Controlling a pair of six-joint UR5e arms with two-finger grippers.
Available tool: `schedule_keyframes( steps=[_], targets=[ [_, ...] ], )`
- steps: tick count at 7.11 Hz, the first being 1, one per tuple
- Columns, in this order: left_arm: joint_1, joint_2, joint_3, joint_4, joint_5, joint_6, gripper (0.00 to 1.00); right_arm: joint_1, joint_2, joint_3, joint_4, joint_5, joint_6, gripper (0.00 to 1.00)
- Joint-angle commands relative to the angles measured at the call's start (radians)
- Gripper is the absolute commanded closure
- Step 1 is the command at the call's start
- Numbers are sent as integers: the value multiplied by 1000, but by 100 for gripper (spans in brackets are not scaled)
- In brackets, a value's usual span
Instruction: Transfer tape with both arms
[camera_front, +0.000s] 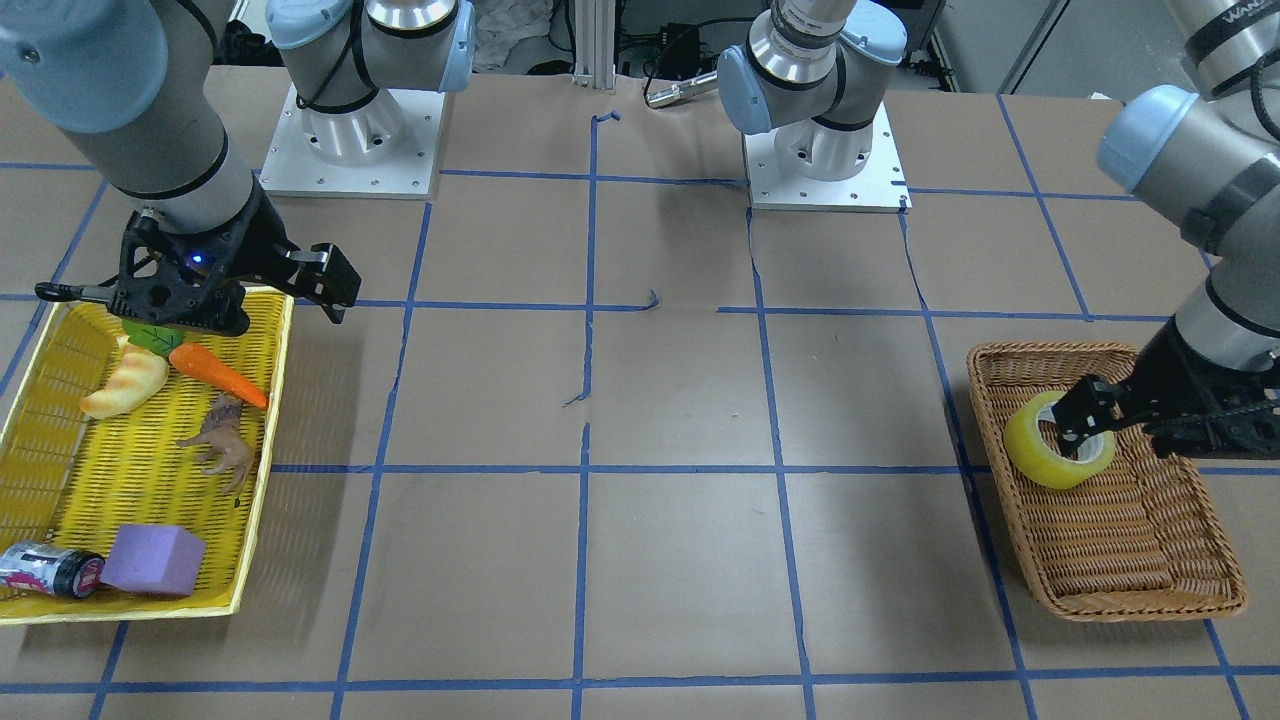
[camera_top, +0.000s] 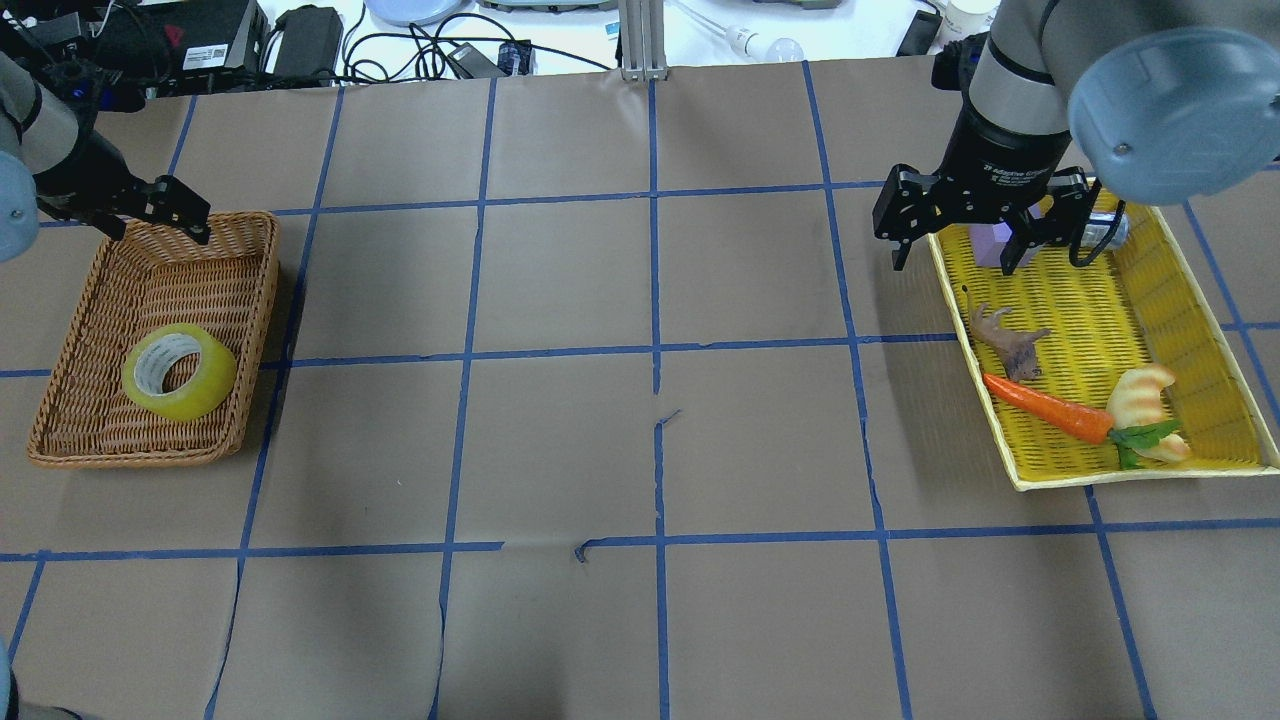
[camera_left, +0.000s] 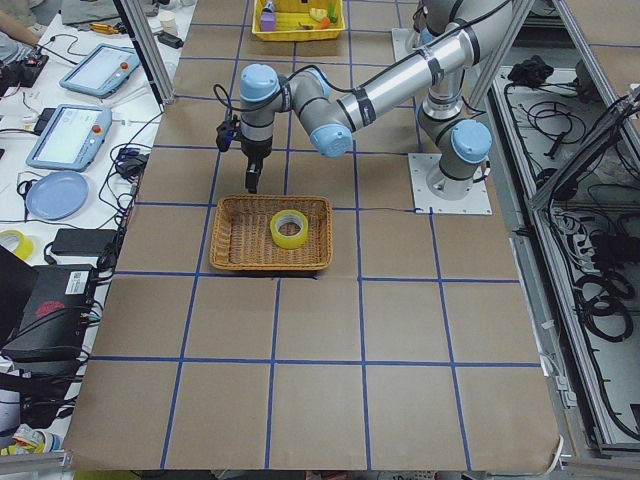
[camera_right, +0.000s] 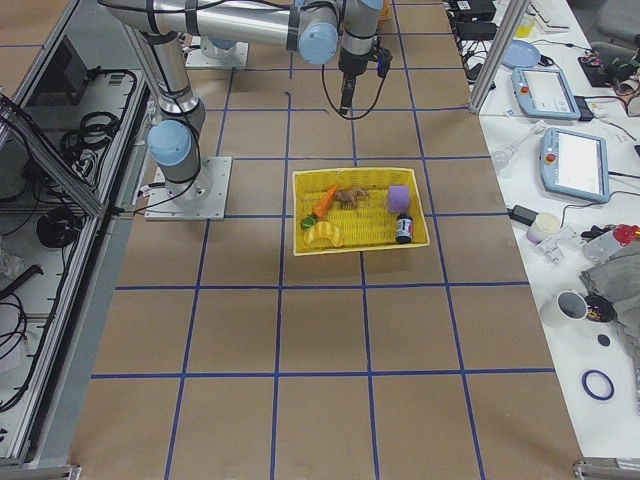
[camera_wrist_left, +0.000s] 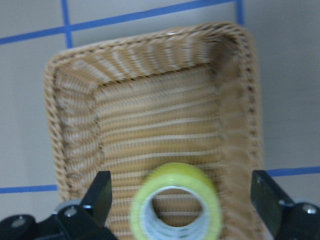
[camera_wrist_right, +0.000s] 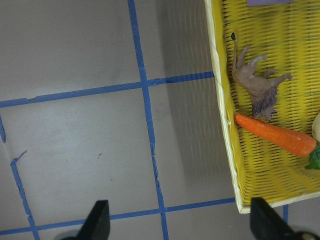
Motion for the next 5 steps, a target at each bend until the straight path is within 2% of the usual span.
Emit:
schedule_keyframes(
  steps=[1, 3, 5],
  targets=[
    [-121, 90, 7, -167, -6, -229, 0, 0, 0, 0, 0, 1, 3, 0],
    [-230, 165, 8, -320, -7, -343, 0, 0, 0, 0, 0, 1, 3, 0],
    [-310, 200, 51, -463, -7, -427, 0, -2, -2, -11, 0, 6, 0, 0]
  ],
)
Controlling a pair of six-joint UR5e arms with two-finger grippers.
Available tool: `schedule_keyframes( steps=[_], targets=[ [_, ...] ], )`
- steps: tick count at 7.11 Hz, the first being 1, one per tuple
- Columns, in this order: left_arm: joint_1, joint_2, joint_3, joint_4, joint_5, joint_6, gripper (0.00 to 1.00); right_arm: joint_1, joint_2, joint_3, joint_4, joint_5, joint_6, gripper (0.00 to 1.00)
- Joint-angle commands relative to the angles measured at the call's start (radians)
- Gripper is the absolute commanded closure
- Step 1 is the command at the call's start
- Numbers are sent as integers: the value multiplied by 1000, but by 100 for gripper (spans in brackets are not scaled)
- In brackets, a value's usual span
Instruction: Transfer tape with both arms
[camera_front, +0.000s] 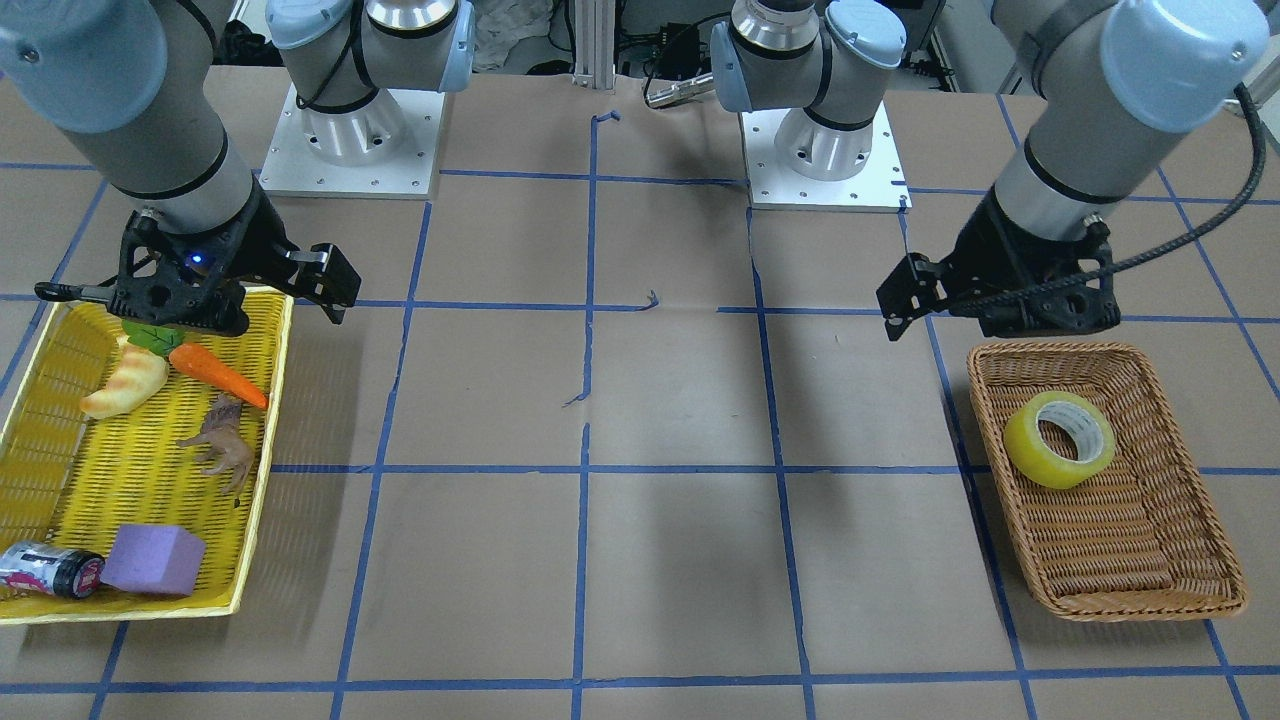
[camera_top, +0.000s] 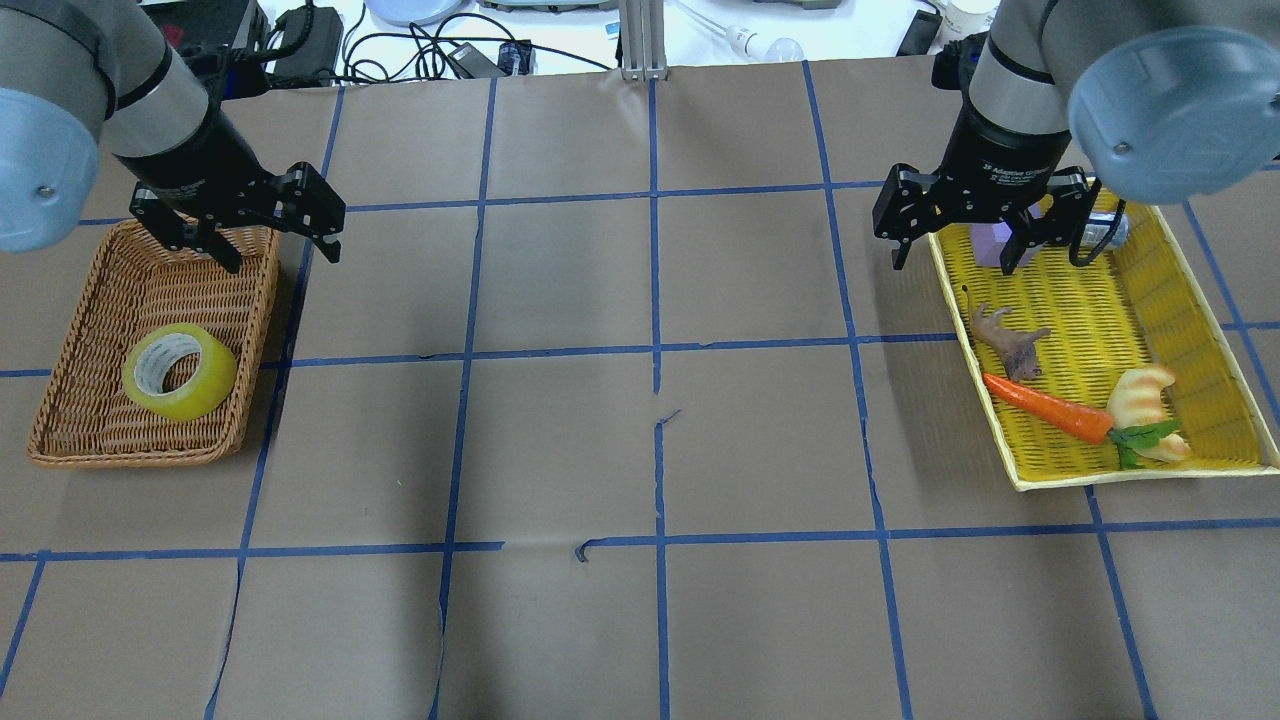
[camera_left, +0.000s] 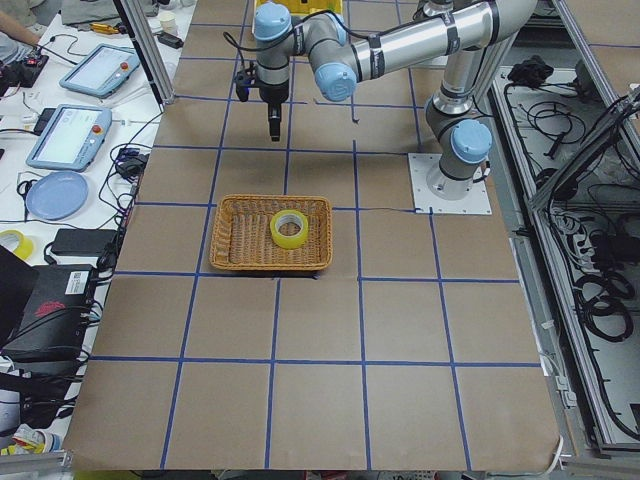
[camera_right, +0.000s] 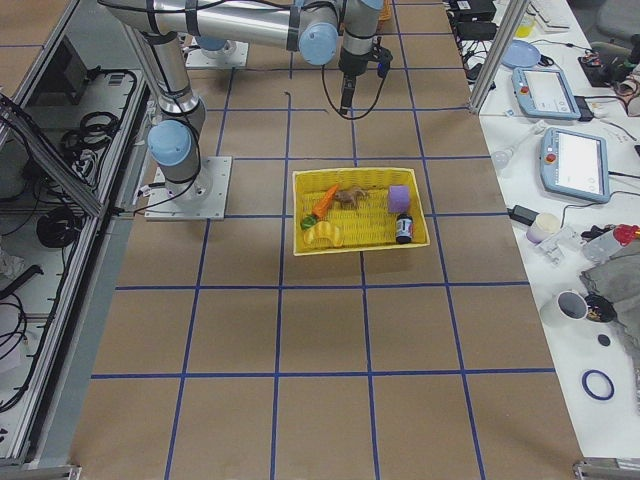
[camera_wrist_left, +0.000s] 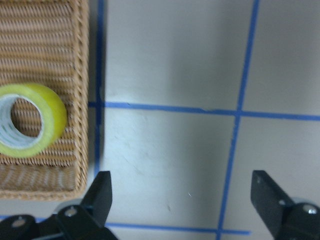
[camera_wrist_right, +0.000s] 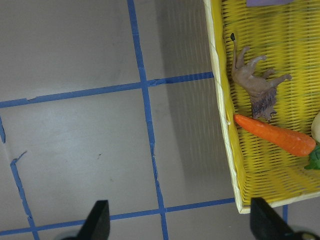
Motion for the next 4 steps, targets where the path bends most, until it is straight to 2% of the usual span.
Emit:
schedule_keyframes(
  steps=[1, 4],
  targets=[
    [-78, 12, 32, -93, 0, -85, 0, 0, -4, -8, 0, 4, -2, 0],
    [-89, -2, 24, -93, -6, -85, 0, -1, -19, -11, 2, 3, 5, 0]
  ],
)
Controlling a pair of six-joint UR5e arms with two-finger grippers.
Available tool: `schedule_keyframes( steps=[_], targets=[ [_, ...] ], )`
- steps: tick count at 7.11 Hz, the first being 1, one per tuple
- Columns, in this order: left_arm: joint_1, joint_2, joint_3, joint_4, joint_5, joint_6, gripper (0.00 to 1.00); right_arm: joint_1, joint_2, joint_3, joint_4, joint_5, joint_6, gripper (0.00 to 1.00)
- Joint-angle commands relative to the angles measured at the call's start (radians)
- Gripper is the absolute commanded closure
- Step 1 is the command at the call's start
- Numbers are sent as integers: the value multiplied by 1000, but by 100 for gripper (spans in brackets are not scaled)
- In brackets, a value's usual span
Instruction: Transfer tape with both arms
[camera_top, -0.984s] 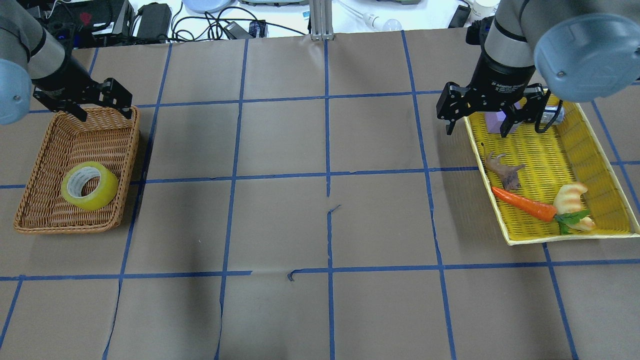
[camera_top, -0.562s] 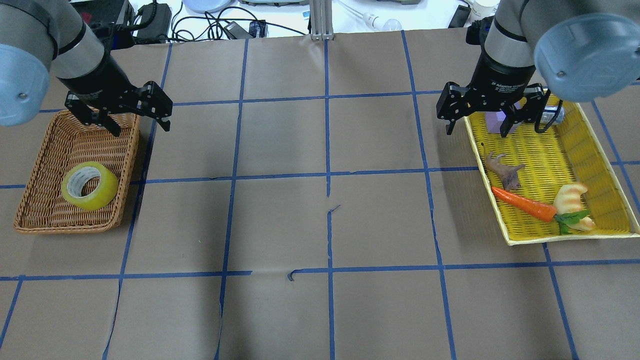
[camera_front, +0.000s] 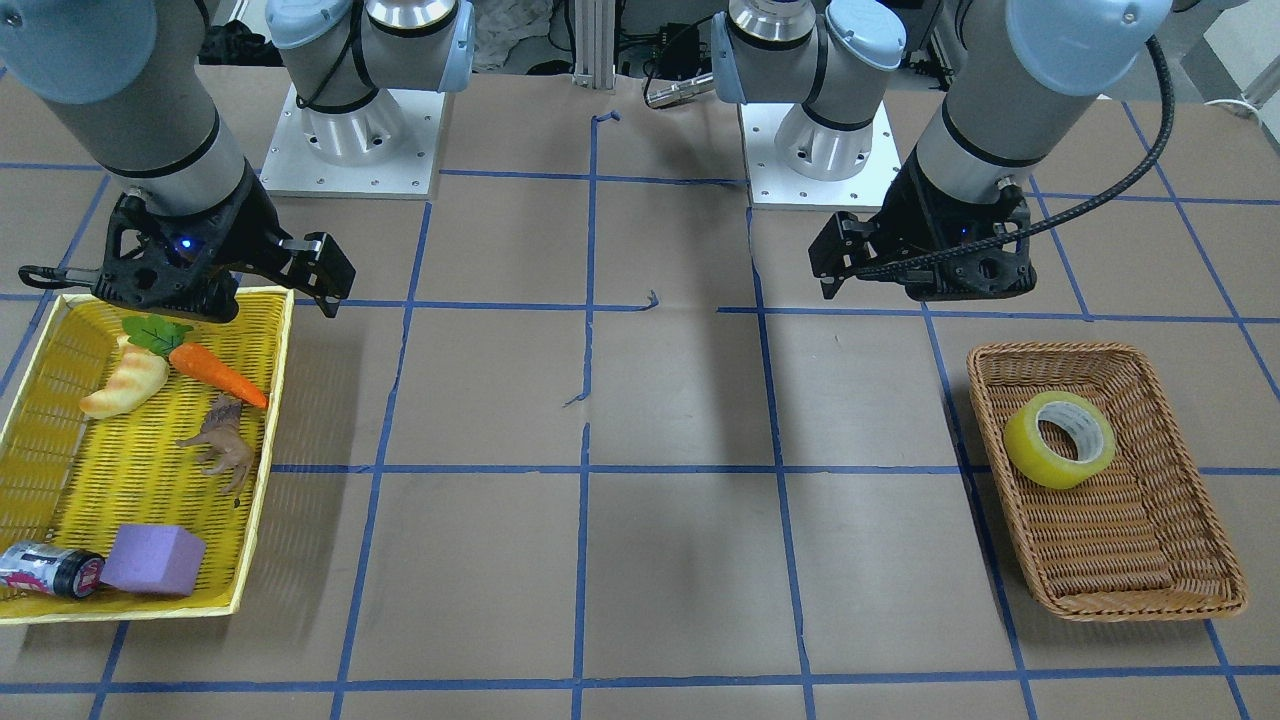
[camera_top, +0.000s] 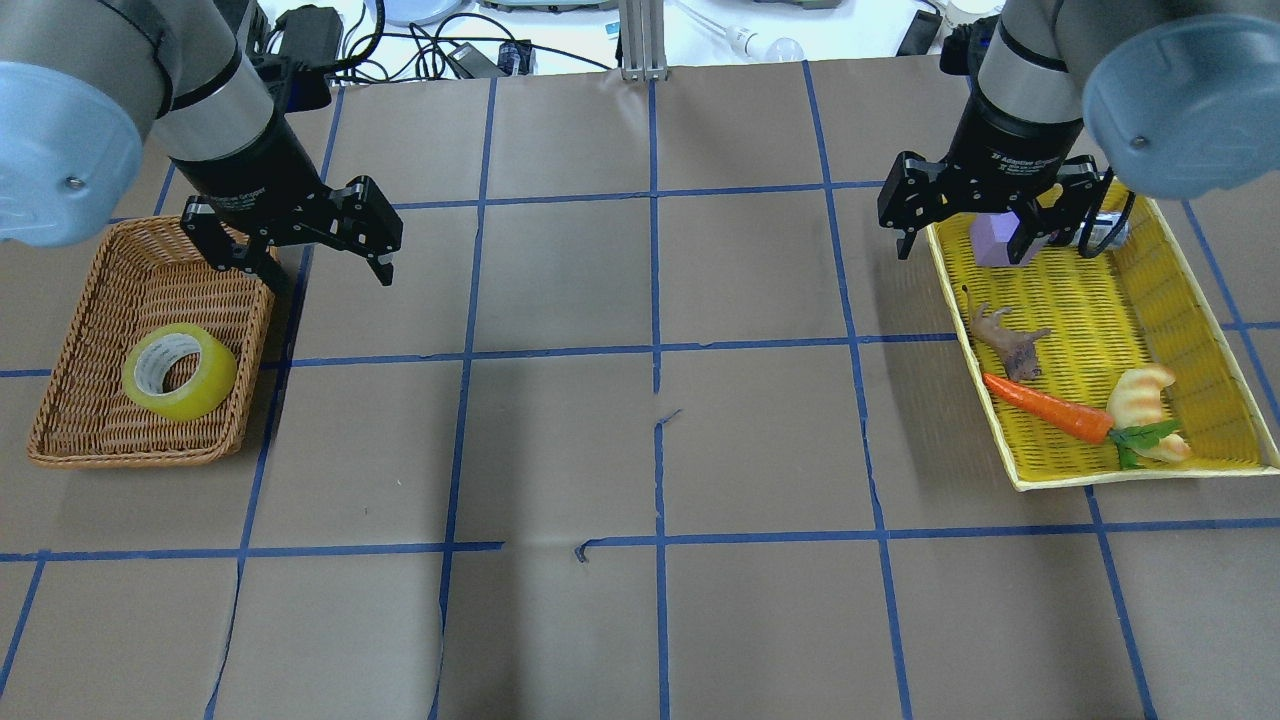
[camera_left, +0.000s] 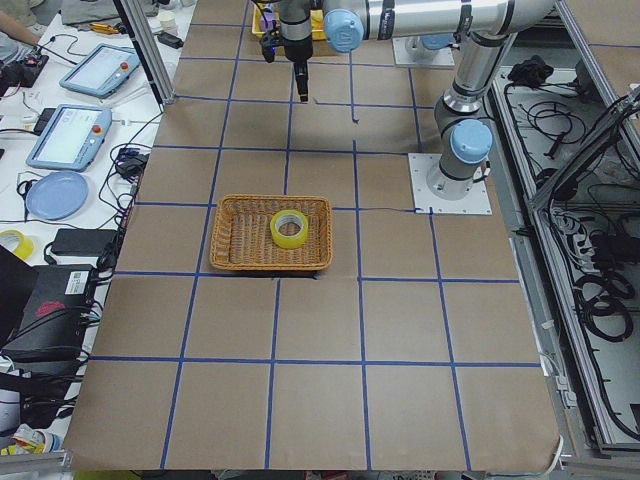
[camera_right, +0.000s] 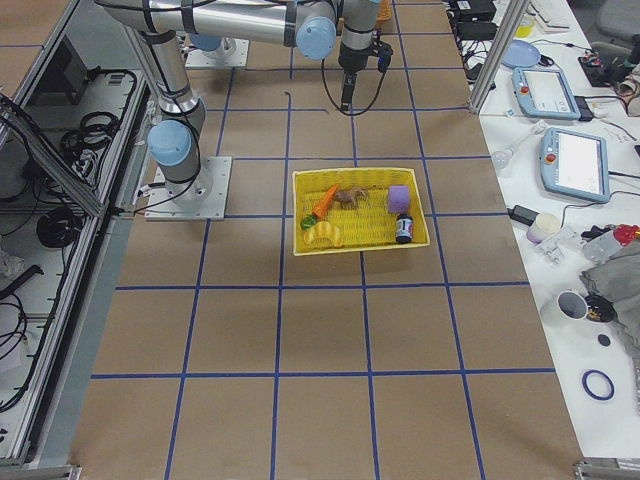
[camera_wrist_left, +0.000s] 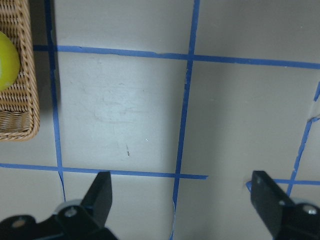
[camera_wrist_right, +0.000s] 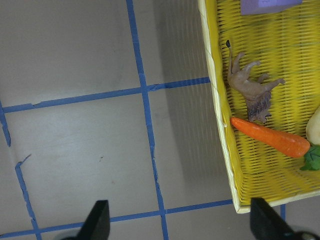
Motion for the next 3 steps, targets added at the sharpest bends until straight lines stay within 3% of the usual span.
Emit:
schedule_keyframes(
  steps=[1, 3],
  targets=[
    [-3, -3, 0, -1, -1, 0, 0, -1, -2, 0, -1, 5, -9, 0],
    [-3, -5, 0, 0, -1, 0, 0, -1, -1, 3, -1, 6, -10, 0]
  ],
)
